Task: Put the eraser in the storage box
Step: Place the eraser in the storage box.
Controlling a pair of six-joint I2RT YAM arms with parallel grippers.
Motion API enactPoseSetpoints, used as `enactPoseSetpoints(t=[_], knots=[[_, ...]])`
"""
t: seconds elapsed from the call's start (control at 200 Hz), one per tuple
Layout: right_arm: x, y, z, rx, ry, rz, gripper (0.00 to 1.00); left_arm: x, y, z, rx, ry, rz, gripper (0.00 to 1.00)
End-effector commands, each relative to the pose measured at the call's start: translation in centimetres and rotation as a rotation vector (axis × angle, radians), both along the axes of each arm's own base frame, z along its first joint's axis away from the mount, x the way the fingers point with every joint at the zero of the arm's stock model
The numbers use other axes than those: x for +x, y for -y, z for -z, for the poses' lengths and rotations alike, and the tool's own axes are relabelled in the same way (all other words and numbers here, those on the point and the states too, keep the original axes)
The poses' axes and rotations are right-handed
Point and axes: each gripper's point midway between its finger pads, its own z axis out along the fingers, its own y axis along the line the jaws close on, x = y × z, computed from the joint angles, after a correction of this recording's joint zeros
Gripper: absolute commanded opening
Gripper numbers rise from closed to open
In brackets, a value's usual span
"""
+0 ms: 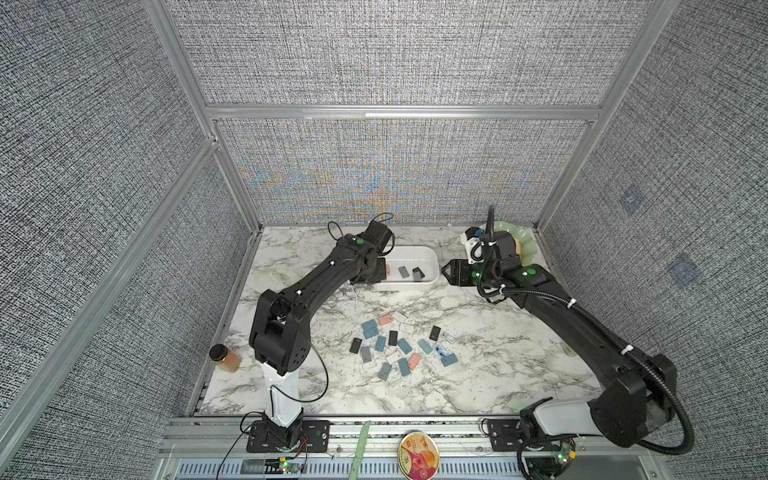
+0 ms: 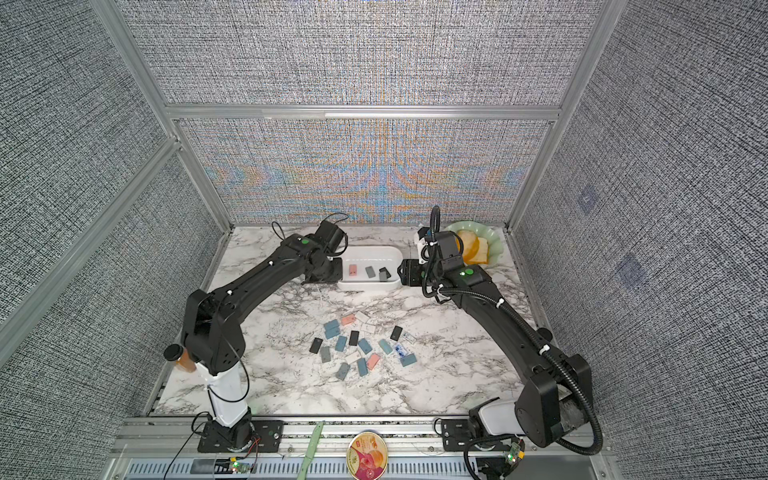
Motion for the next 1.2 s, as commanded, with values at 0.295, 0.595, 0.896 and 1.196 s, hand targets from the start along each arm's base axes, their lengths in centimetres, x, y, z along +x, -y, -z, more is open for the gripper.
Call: enactPoseSetpoints(t=[0.295,0.595,0.896,1.196], knots=[[-1.2,3.2,0.2,-0.050,-0.007,0.072,0.66,7.2,5.0,2.4,0.000,0.037,0.088,0.27],[-2.0,4.6,0.8,-0.064,-0.027,0.108,0.66,9.7,6.4,5.7,-0.017,0.083,0.076,0.28],[-2.2,4.9,1.1,-0.063,-0.037,0.121,0.66,11.3,6.7,8.9,-0.002,0.106,0.055,0.28],[-2.2,5.1,1.1,-0.063,-0.041,0.126,0.66,12.5,6.4,10.9,0.017,0.135,-0.003,0.33]])
